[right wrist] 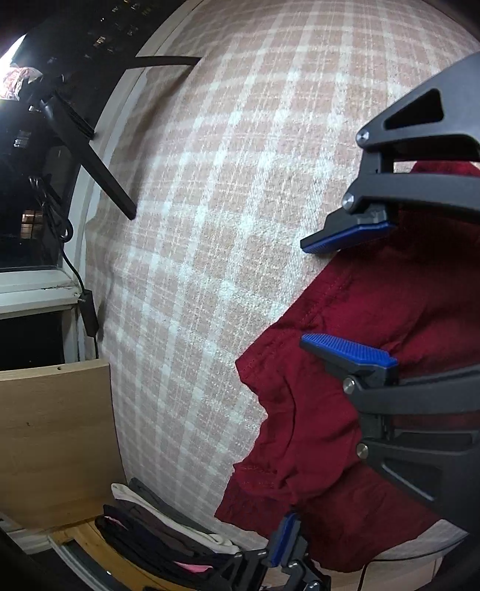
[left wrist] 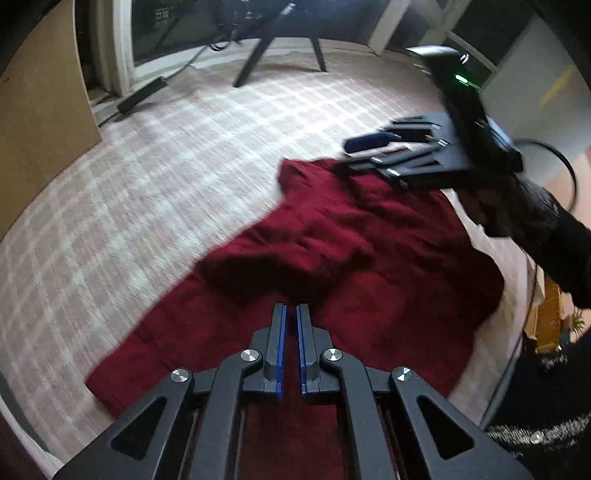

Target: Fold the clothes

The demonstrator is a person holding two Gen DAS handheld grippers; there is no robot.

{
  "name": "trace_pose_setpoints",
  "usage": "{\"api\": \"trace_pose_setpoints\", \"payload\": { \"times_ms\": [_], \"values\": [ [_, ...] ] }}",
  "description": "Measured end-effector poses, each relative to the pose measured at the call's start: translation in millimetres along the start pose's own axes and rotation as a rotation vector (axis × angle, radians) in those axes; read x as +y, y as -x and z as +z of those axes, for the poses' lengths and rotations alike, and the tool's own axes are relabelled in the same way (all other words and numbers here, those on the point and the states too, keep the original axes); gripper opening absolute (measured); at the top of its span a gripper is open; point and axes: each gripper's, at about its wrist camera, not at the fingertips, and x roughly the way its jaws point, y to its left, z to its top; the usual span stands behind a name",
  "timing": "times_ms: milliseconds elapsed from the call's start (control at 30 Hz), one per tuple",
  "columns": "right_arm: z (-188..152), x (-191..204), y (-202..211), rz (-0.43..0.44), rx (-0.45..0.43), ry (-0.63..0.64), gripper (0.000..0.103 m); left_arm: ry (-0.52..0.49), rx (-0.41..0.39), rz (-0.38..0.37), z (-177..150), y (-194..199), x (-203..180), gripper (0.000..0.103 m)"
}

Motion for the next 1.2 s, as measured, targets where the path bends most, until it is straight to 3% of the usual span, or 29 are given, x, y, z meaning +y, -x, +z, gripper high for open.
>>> {"api": "trace_pose_setpoints", "payload": {
  "times_ms": [67, 133, 200, 267, 333, 367, 400, 467, 633, 767, 800, 833, 900, 1067, 1200],
  "values": [
    [1.2, 1.3, 2.2, -0.008, -0.01, 0.002, 0.045, -0.009, -0.014, 0.053, 0.0, 5.3, -1.3, 0.006],
    [2.8, 4.4, 4.5, -0.026, -0.023, 0.01, 0.045, 0.001, -0.039, 0.1, 5.6, 9.5, 3.5, 0.018],
    [4.8, 8.0, 2.8, -0.04, -0.021, 0.03, 0.045, 0.024, -0.068, 0.135, 14.2, 12.3, 11.3, 0.042],
    [5.6, 10.4, -3.1, -0.04, -0.013, 0.041, 0.047, 0.008, -0.067, 0.136, 20.8, 4.9, 11.2, 0.043],
    [5.1, 11.5, -7.0, -0.028, -0.011, 0.043, 0.047, -0.01, -0.052, 0.131, 25.8, -5.1, 10.5, 0.039],
    [4.3, 11.9, -8.1, -0.018, -0.012, 0.043, 0.046, -0.004, -0.023, 0.11, 25.5, -12.4, 11.1, 0.015],
    [3.6, 12.2, -9.0, -0.008, -0.013, 0.041, 0.042, 0.004, 0.008, 0.087, 25.0, -19.8, 11.9, 0.004],
    [2.6, 9.5, -8.4, -0.004, -0.011, 0.028, 0.002, 0.004, 0.012, 0.067, 17.2, -18.3, 9.7, 0.003],
    [0.1, 2.8, -6.8, 0.006, -0.006, -0.007, 0.003, 0.036, -0.038, 0.028, -11.0, 14.4, 4.0, 0.003],
    [2.3, 6.2, -2.6, -0.016, -0.009, 0.01, 0.007, 0.053, -0.029, 0.062, -26.1, 22.5, 7.9, 0.004],
    [4.1, 8.1, -2.8, -0.016, -0.01, 0.017, 0.011, 0.054, -0.019, 0.077, -27.8, 21.7, 10.0, 0.004],
    [5.7, 9.8, -3.2, -0.005, -0.006, 0.018, 0.026, 0.062, -0.018, 0.078, -28.0, 20.7, 12.3, 0.006],
    [9.1, 12.7, -3.6, 0.05, -0.007, 0.01, 0.038, 0.077, -0.026, 0.075, -26.0, 20.5, 14.1, 0.007],
    [15.8, 9.4, -3.9, 0.173, -0.012, -0.046, 0.038, 0.092, -0.054, 0.032, -8.9, 23.6, 18.8, 0.01],
    [23.1, 9.5, -19.2, 0.199, 0.028, -0.064, 0.038, 0.103, -0.02, 0.002, 11.1, 8.7, 26.3, 0.014]
  ]
}}
